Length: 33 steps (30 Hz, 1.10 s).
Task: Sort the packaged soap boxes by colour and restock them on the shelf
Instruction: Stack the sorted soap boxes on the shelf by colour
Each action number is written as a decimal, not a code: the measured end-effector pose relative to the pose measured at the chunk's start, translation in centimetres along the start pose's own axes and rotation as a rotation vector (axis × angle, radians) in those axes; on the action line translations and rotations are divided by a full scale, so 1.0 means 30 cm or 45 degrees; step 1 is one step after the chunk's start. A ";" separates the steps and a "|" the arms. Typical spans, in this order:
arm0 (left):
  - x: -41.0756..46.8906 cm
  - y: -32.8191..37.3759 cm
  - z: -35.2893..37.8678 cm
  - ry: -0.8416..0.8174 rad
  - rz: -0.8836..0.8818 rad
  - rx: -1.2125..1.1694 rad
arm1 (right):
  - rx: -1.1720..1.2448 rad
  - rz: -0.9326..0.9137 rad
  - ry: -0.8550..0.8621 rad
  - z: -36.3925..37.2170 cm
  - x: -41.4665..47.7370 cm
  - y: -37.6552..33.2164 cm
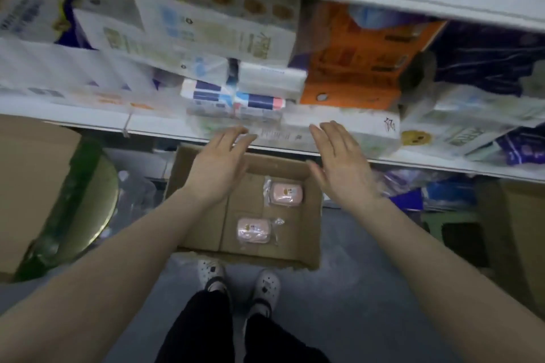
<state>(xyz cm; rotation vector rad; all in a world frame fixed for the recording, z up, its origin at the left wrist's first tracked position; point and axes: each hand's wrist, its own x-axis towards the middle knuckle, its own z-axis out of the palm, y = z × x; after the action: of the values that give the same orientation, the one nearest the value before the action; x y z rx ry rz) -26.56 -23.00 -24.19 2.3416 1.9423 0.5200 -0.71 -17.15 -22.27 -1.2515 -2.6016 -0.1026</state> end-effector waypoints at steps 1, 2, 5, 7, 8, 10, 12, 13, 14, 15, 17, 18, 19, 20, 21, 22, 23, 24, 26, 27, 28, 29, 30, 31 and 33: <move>-0.046 -0.009 0.069 -0.088 -0.033 -0.020 | 0.027 0.046 -0.075 0.074 -0.046 -0.005; -0.092 -0.020 0.138 -0.170 -0.062 -0.039 | 0.055 0.096 -0.154 0.150 -0.091 -0.012; -0.221 -0.059 0.343 -0.433 -0.159 -0.079 | 0.165 0.231 -0.404 0.365 -0.200 -0.045; -0.294 -0.085 0.470 -0.608 -0.204 -0.103 | 0.210 0.326 -0.589 0.499 -0.244 -0.067; -0.326 -0.101 0.534 -0.690 -0.228 -0.118 | 0.214 0.372 -0.689 0.566 -0.261 -0.073; -0.369 -0.130 0.662 -0.808 -0.281 -0.162 | 0.198 0.421 -0.836 0.702 -0.275 -0.073; -0.398 -0.155 0.790 -0.913 -0.326 -0.201 | 0.175 0.457 -0.908 0.838 -0.280 -0.058; -0.407 -0.164 0.851 -0.985 -0.337 -0.201 | 0.165 0.472 -0.937 0.903 -0.279 -0.049; -0.414 -0.171 0.909 -1.055 -0.335 -0.191 | 0.157 0.483 -0.969 0.965 -0.277 -0.037; -0.416 -0.176 0.966 -1.093 -0.315 -0.175 | 0.150 0.492 -0.997 1.024 -0.270 -0.023; -0.415 -0.185 1.076 -1.114 -0.262 -0.158 | 0.130 0.484 -1.025 1.130 -0.251 0.004; -0.414 -0.191 1.124 -1.115 -0.256 -0.163 | 0.118 0.471 -1.022 1.176 -0.240 0.017; -0.411 -0.194 1.167 -1.111 -0.254 -0.168 | 0.104 0.459 -1.016 1.217 -0.226 0.026; -0.408 -0.195 1.202 -1.102 -0.248 -0.168 | 0.090 0.448 -1.000 1.254 -0.211 0.033; -0.404 -0.196 1.233 -1.099 -0.229 -0.159 | 0.078 0.434 -0.974 1.289 -0.199 0.040; -0.399 -0.195 1.256 -1.107 -0.201 -0.136 | 0.070 0.410 -0.943 1.322 -0.188 0.045; -0.394 -0.193 1.273 -1.121 -0.171 -0.104 | 0.065 0.381 -0.917 1.351 -0.178 0.049; -0.391 -0.191 1.285 -1.139 -0.139 -0.068 | 0.061 0.352 -0.900 1.376 -0.172 0.054; -0.391 -0.189 1.304 -1.171 -0.078 0.009 | 0.035 0.332 -0.917 1.415 -0.166 0.060; -0.393 -0.189 1.312 -1.186 -0.051 0.045 | 0.012 0.345 -0.943 1.429 -0.166 0.060; -0.395 -0.190 1.314 -1.198 -0.031 0.071 | -0.016 0.366 -0.962 1.435 -0.165 0.057; -0.397 -0.193 1.315 -1.205 -0.017 0.089 | -0.043 0.390 -0.974 1.438 -0.164 0.049; -0.397 -0.197 1.307 -1.200 -0.011 0.104 | -0.061 0.410 -0.988 1.434 -0.161 0.039; -0.396 -0.204 1.295 -1.186 -0.002 0.119 | -0.059 0.436 -1.023 1.425 -0.159 0.028; -0.383 -0.225 1.255 -1.120 0.061 0.176 | 0.034 0.559 -1.063 1.401 -0.150 0.005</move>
<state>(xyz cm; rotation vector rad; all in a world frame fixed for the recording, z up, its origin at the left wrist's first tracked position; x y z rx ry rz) -23.75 -26.26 -63.90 2.1158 1.5060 -0.5809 -6.09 -13.27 -64.03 -2.1719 -2.8102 0.6667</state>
